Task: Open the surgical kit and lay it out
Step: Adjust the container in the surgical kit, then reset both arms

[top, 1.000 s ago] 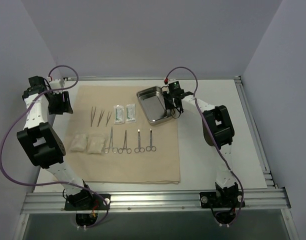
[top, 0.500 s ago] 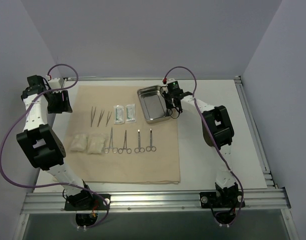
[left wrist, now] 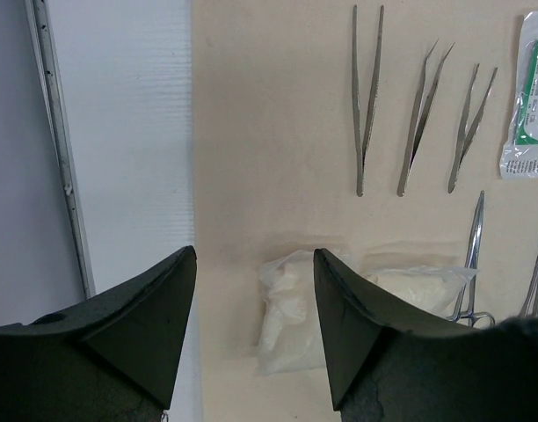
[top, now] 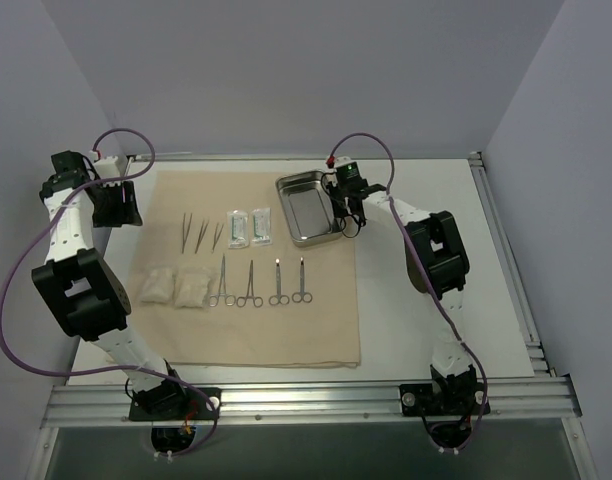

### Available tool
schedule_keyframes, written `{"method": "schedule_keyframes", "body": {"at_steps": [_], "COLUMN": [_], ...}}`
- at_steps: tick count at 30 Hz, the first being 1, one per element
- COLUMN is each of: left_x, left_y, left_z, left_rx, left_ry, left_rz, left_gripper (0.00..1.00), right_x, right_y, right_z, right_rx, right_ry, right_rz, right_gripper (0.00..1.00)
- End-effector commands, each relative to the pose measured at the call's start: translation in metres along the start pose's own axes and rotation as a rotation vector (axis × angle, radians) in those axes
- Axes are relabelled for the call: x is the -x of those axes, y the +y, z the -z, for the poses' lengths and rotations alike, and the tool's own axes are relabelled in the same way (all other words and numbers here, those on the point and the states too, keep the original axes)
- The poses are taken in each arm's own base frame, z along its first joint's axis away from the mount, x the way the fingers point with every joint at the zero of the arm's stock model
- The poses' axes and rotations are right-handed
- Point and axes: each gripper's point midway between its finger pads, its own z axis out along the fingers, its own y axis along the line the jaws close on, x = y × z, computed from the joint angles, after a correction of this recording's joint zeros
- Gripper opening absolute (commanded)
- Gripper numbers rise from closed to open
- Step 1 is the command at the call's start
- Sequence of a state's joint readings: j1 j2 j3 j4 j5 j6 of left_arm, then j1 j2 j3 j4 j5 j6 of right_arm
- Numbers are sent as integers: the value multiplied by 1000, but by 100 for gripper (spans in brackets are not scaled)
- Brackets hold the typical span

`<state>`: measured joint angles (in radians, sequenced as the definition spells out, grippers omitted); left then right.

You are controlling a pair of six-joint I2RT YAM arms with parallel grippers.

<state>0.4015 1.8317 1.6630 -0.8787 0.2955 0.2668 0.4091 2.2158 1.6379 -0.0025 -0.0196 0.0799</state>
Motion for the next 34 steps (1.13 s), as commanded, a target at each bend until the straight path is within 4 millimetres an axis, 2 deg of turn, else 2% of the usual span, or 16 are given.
{"method": "schedule_keyframes", "body": {"at_steps": [1,4,6,11,12,15,16,18,22,23,24,25,27,28,29,34], "left_x": [23,21,19,21,21,21,20,16,11,10,10,7,6,4,3,-2], "left_y": [4,10,12,18,22,30,33,39,50,52,53,57,59,60,63,64], "left_z": [23,20,18,18,18,16,16,15,13,11,11,9,7,5,3,-2], "left_rx": [29,50,52,71,81,96,103,128,163,169,178,191,203,207,217,223], "left_ry": [-90,-77,-72,-81,-85,-95,-94,-85,-75,-75,-74,-64,-62,-57,-54,-39], "left_rz": [-47,-47,-43,-49,-46,-34,-28,-22,-13,-13,-12,-8,-3,2,4,15], "left_gripper": [65,65,65,65,65,65,65,65,65,65,65,65,65,65,65,65], "right_x": [40,34,37,70,84,106,115,120,107,90,82,84,63,61,47,27], "right_y": [-11,-12,-12,-6,-3,-8,-10,-34,-94,-104,-124,-131,-154,-160,-167,-198], "right_z": [24,25,29,58,71,94,106,116,131,127,127,131,128,134,131,142], "right_rx": [-31,-33,-33,5,15,2,-5,-89,-252,-267,-288,-281,-308,-315,-329,-380], "right_ry": [-89,-64,-72,-151,-184,-247,-275,-296,-311,-278,-269,-296,-280,-292,-282,-304], "right_rz": [18,18,18,1,-3,-24,-32,-75,-191,-217,-276,-306,-363,-377,-388,-451], "right_gripper": [16,39,47,69,83,100,100,100,100,100,100,100,100,100,100,100]}}
